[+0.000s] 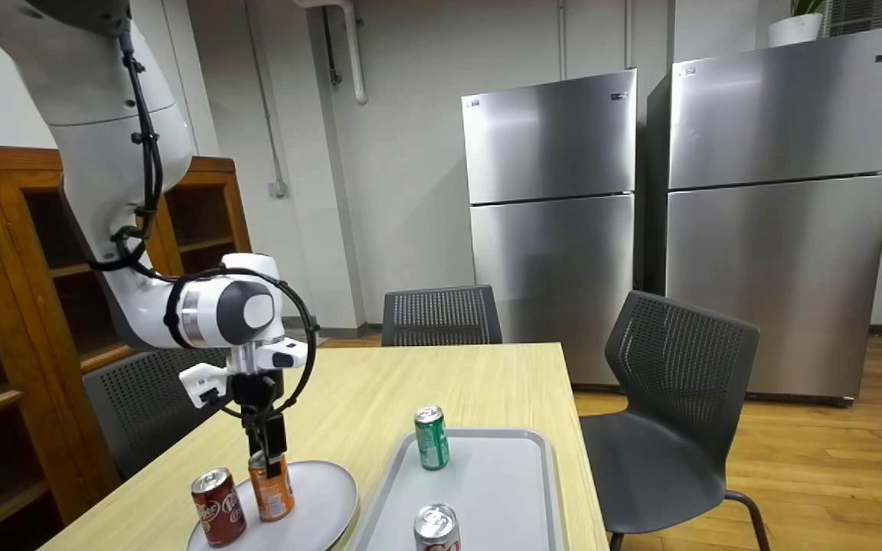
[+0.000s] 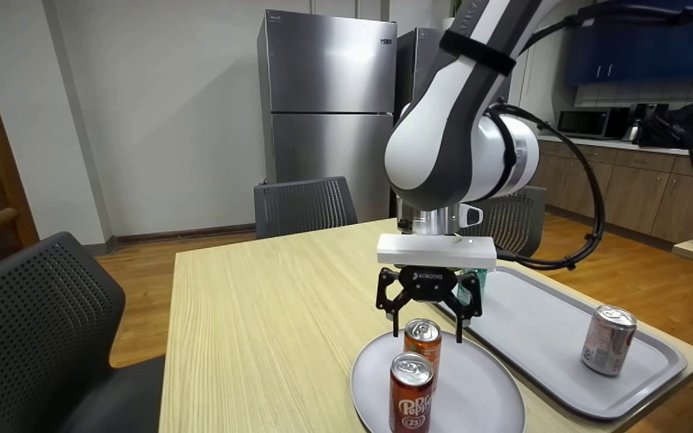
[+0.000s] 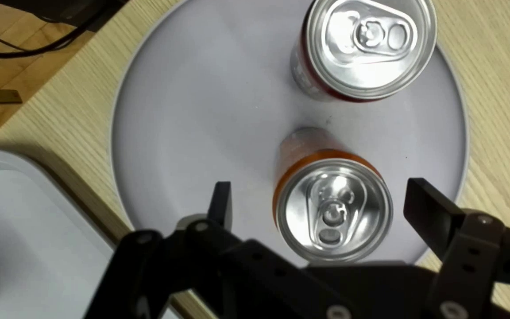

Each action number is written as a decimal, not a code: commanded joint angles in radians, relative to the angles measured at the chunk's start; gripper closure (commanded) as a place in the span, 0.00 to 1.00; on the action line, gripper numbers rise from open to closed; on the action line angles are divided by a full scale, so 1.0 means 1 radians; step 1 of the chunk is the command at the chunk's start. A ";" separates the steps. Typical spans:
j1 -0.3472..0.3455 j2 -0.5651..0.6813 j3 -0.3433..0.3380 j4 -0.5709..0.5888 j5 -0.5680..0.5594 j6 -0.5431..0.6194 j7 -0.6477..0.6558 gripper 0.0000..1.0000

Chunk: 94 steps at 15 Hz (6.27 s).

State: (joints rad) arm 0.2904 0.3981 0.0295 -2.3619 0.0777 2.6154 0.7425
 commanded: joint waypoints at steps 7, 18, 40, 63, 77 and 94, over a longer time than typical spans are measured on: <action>0.027 0.007 -0.019 -0.013 -0.029 0.050 0.037 0.25; 0.028 -0.021 -0.030 -0.023 -0.025 0.081 0.030 0.62; -0.121 -0.225 -0.157 -0.082 -0.123 -0.023 0.109 0.62; -0.383 -0.089 -0.197 0.066 0.053 -0.010 -0.158 0.62; -0.452 0.135 -0.181 0.286 0.218 -0.021 -0.317 0.62; -0.454 0.120 -0.193 0.290 0.222 -0.032 -0.352 0.00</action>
State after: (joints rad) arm -0.1483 0.5631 -0.1693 -2.0702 0.2893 2.6229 0.4203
